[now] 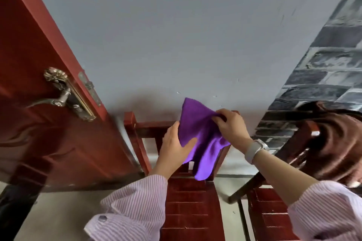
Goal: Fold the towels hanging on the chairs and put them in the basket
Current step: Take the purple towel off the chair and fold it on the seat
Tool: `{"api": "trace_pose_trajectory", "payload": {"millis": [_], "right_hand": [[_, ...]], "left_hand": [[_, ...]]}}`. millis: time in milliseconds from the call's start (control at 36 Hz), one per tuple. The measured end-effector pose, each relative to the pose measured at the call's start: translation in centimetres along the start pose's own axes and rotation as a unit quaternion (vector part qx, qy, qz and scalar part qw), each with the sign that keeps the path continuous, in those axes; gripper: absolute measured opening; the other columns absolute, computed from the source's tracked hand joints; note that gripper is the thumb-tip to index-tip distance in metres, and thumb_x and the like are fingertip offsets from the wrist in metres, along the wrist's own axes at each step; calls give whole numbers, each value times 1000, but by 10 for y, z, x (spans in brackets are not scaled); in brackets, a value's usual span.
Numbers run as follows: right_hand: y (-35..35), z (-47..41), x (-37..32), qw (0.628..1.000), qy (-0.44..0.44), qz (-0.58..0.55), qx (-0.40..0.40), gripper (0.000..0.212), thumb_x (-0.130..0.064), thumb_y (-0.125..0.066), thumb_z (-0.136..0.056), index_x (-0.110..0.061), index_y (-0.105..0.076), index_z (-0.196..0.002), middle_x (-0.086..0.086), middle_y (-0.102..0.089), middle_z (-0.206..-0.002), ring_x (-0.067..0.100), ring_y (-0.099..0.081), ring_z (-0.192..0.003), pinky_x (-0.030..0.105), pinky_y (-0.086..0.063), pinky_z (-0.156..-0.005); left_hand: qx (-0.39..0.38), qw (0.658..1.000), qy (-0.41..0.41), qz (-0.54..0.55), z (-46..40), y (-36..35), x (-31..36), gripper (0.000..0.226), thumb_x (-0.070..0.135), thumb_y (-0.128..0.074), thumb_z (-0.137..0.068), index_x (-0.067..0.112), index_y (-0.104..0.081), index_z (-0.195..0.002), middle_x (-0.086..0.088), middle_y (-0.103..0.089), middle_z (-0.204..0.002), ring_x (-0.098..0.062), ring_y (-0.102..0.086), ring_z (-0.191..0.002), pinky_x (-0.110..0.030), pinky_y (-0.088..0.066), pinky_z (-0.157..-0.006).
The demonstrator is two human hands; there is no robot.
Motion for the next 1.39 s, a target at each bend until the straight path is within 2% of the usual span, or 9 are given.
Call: {"api": "trace_pose_trajectory", "payload": {"millis": [167, 361, 500, 611, 861, 1056, 1194, 1306, 1389], "right_hand": [[75, 20, -16, 988, 25, -130, 79, 10, -15, -59, -86, -9, -67, -90, -1, -63, -81, 11, -55, -77, 9, -37, -64], [158, 64, 18, 963, 1, -181, 199, 5, -16, -57, -88, -14, -60, -84, -5, -56, -69, -8, -49, -60, 9, -37, -58], [154, 114, 100, 996, -72, 16, 51, 17, -30, -63, -84, -13, -65, -88, 2, -61, -76, 23, -58, -80, 33, -44, -74], [150, 163, 141, 993, -88, 69, -29, 24, -34, -63, -83, -25, -53, -64, -4, -54, -65, 23, -54, -74, 32, -39, -67], [187, 215, 159, 979, -117, -45, 163, 14, -16, -62, -85, -2, -63, -84, 12, -65, -78, 26, -58, -81, 25, -28, -66], [180, 249, 191, 970, -173, -12, 169, 19, -18, -53, -90, -5, -65, -98, 18, -68, -98, 37, -60, -96, 36, -42, -76], [182, 249, 197, 981, -162, 69, 80, 22, -28, -46, -94, -8, -56, -98, 19, -65, -105, 38, -58, -101, 39, -42, -76], [208, 250, 178, 964, -122, 19, 234, 18, -23, -53, -91, -8, -59, -97, 16, -67, -95, 35, -61, -90, 38, -43, -75], [183, 245, 178, 994, -89, 33, 52, 11, -18, -55, -89, -8, -61, -89, 12, -64, -88, 28, -59, -86, 34, -41, -74]], "left_hand": [[29, 996, -83, 22, -9, -6, 63, 35, 27, -63, -85, 13, -56, -117, 3, -64, -101, -9, -59, -89, -1, -38, -70], [-66, 990, -126, -15, 17, -31, 111, 14, 24, -56, -90, 13, -56, -81, 2, -58, -67, -11, -51, -59, -23, -36, -56], [-40, 994, -102, -9, 50, -53, 119, 21, 24, -43, -96, 8, -53, -105, -1, -58, -97, -20, -56, -95, -28, -39, -80], [-53, 985, -158, -42, 79, -75, 139, 14, 21, -48, -94, 12, -57, -100, 3, -61, -90, -20, -59, -93, -19, -35, -73], [-35, 969, -178, -168, 114, -98, 178, 27, 41, -57, -87, 18, -53, -100, 4, -58, -90, -12, -52, -81, -20, -37, -69], [-111, 991, -69, -18, 123, -112, 153, 19, 19, -69, -81, 19, -57, -97, -2, -62, -103, -19, -59, -97, -23, -46, -76], [-18, 989, -139, -42, 126, -110, 159, 14, 15, -63, -85, 19, -59, -97, 0, -65, -99, -14, -59, -93, -21, -42, -77], [45, 974, -196, -100, 135, -110, 165, 8, 16, -59, -88, 12, -65, -92, -1, -68, -88, -17, -60, -81, -21, -38, -73], [32, 970, -218, -101, 137, -112, 165, 6, 14, -62, -86, 12, -67, -88, 0, -67, -84, -16, -60, -77, -10, -37, -68]]}}
Point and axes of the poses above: each hand's wrist, its own z-axis away from the middle knuckle, its own y-axis out of the back of the hand, x = y × z, the point moved 4 cm from there along -z, towards the middle knuckle
